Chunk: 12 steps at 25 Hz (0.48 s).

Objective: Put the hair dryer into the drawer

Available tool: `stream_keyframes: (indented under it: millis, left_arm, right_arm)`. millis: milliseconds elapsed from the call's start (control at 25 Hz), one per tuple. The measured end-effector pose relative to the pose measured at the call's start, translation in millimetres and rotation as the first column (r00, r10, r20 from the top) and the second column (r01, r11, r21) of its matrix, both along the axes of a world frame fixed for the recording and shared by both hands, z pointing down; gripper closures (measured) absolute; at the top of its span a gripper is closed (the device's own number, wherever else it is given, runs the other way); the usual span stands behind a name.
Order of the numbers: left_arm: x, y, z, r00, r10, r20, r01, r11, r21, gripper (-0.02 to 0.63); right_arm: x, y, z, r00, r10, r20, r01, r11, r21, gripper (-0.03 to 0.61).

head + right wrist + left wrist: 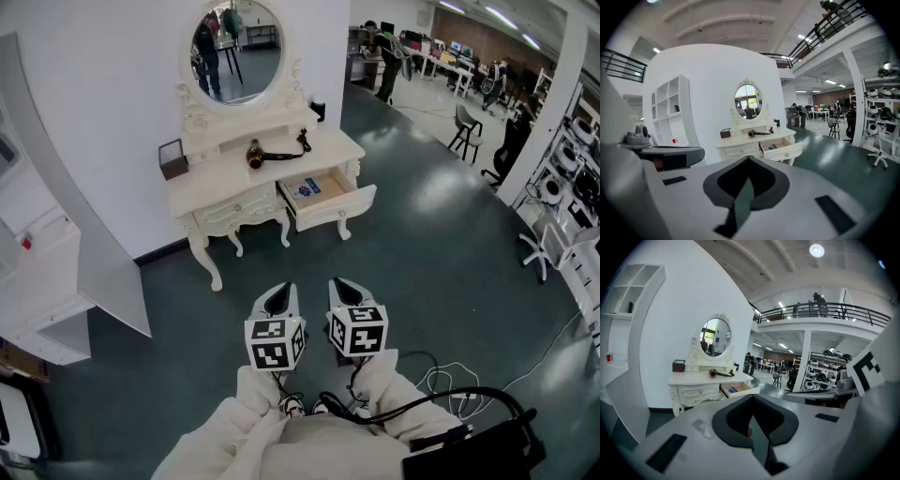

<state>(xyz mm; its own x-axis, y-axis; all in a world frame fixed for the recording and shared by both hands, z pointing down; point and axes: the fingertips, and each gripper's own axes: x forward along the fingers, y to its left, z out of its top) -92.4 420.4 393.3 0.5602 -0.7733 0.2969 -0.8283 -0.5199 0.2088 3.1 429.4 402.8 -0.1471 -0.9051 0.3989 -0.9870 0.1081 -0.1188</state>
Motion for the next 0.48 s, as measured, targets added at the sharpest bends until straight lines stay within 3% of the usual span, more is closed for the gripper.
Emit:
stream_keyframes:
  millis: [480]
  left_arm:
    - [-19,-4,4,1.000,-0.012,0.006,0.012,1.000,-0.010,0.618]
  right_arm:
    - [-16,-6,3,1.000,-0.010,0.004,0.010,1.000,-0.014,0.518]
